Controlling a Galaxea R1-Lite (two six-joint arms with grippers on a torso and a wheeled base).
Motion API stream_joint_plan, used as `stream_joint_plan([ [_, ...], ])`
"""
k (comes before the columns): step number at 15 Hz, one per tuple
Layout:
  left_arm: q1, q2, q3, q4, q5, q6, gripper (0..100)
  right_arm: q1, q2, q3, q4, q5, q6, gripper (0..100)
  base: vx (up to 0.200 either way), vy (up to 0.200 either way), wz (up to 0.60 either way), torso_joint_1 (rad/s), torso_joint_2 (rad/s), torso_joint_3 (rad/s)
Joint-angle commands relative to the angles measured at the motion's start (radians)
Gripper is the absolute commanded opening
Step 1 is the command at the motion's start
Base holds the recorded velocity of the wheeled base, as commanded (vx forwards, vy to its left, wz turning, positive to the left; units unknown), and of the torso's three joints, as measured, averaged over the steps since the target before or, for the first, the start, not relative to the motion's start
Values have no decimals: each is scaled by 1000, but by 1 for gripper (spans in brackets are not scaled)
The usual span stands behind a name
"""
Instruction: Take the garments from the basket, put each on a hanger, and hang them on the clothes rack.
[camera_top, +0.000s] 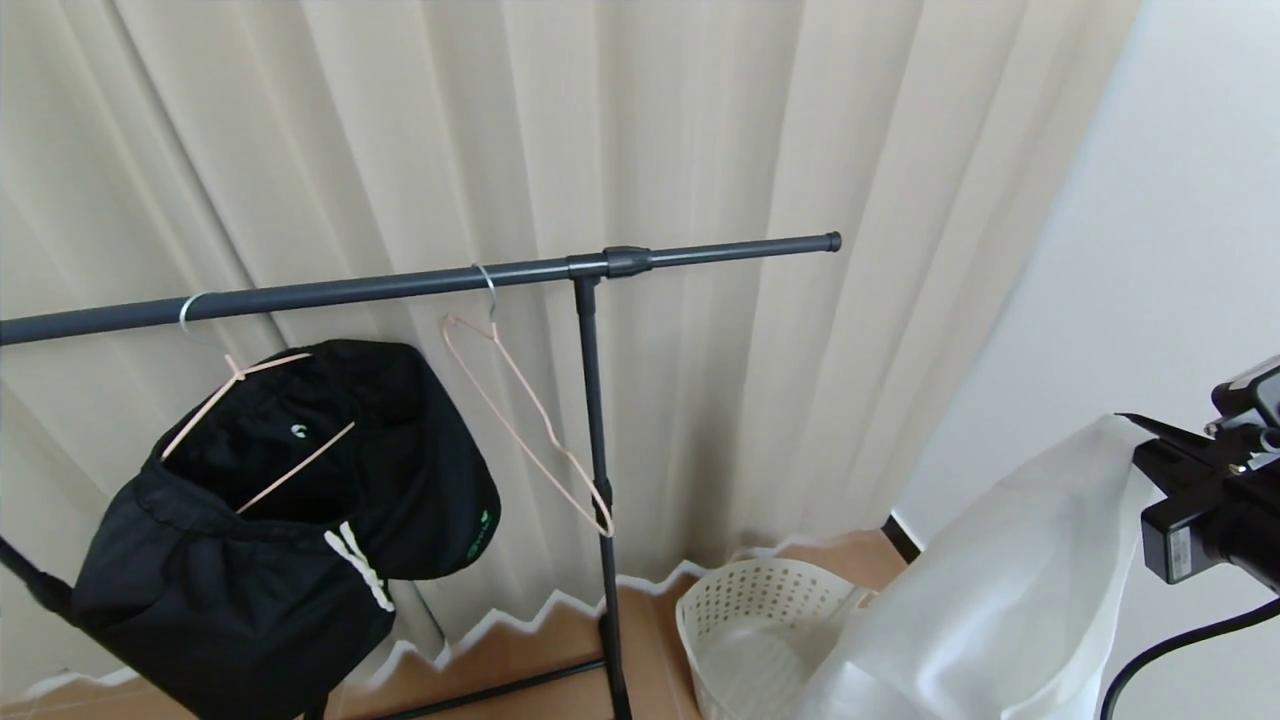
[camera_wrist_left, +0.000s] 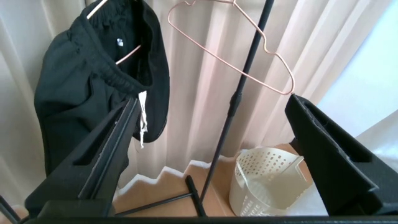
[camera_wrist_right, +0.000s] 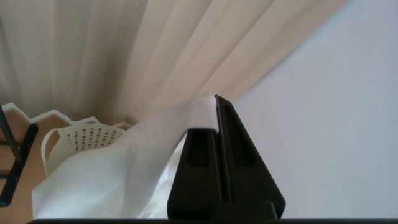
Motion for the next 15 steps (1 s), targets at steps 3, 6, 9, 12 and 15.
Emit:
stream_joint_plan([
  [3,0,0,0,1,0,-1,100,0,1,-1,-7,1,0,0,0,0,400,6,2,-2],
  [6,0,0,0,1,0,-3,100,0,1,-2,-8,1,0,0,-133,0,0,3,0,-2],
  [9,0,1,0,1,0,-3,100,0,0,-2,-8,1,0,0,-200,0,0,9,2,1],
  [12,0,1,0,1,0,-4,100,0,-2,-1,-8,1,0,0,-133,67,0,-5,4,4],
  [15,0,1,0,1,0,-3,100,0,-2,-1,-8,1,0,0,0,200,0,-2,4,1],
])
